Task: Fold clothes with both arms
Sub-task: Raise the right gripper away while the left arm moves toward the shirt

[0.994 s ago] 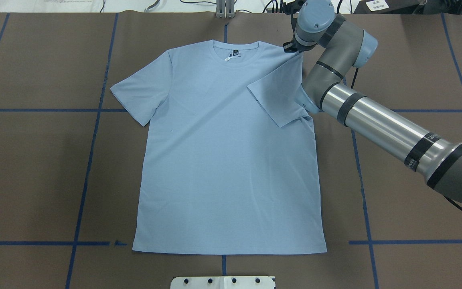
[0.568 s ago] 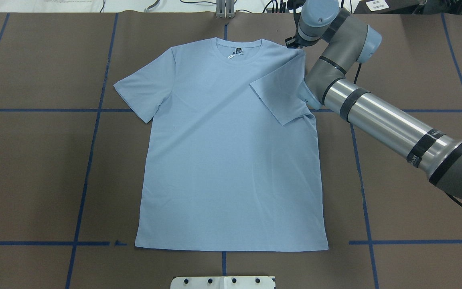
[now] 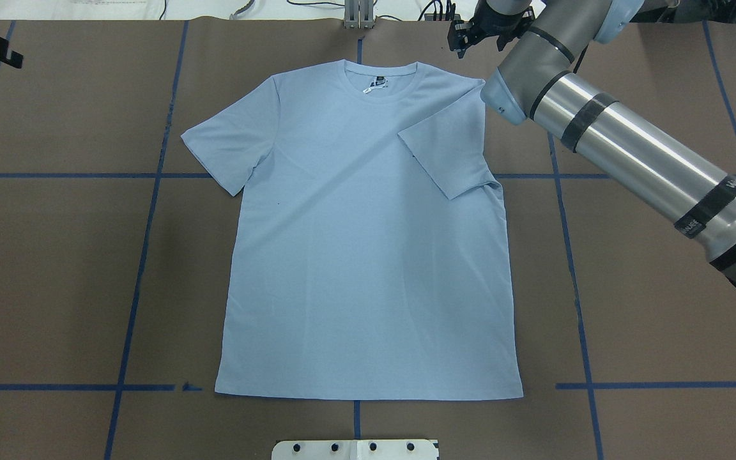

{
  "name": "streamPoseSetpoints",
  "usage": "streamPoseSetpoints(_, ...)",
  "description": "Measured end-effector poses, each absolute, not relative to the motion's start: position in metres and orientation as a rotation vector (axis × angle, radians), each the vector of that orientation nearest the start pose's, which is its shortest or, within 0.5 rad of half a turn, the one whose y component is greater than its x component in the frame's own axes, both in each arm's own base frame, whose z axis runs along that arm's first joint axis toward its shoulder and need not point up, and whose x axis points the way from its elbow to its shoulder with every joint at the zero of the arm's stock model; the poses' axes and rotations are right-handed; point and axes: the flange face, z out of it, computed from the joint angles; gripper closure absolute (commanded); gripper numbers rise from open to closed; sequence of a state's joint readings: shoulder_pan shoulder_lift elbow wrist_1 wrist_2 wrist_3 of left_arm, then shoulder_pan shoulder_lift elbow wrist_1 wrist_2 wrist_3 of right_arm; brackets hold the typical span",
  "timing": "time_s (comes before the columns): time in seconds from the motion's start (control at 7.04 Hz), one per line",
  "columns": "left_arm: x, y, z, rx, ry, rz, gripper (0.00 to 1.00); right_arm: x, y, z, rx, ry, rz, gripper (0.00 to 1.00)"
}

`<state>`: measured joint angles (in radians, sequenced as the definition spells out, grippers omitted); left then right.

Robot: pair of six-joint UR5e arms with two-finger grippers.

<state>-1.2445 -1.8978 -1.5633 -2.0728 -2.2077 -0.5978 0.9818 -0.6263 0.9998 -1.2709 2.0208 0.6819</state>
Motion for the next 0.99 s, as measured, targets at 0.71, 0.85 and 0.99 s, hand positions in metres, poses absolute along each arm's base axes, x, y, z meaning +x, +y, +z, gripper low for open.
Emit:
streamPoseSetpoints(0.71,0.369,-0.639,0.409,0.504,0.882,-0.189,0.08,-0.3,-0.644,0.266,0.099,-0.799,-0.032,0.0)
streamPoseSetpoints(0.85,0.385,-0.647,0.419,0.515,0.875,-0.199,0.11,-0.3,-0.641,0.266,0.099,-0.801,-0.033,0.0)
streamPoseSetpoints(0.99,0.397,-0.648,0.426,0.514,0.87,-0.197,0.12,-0.3,-0.64,0.266,0.099,-0.801,-0.033,0.0)
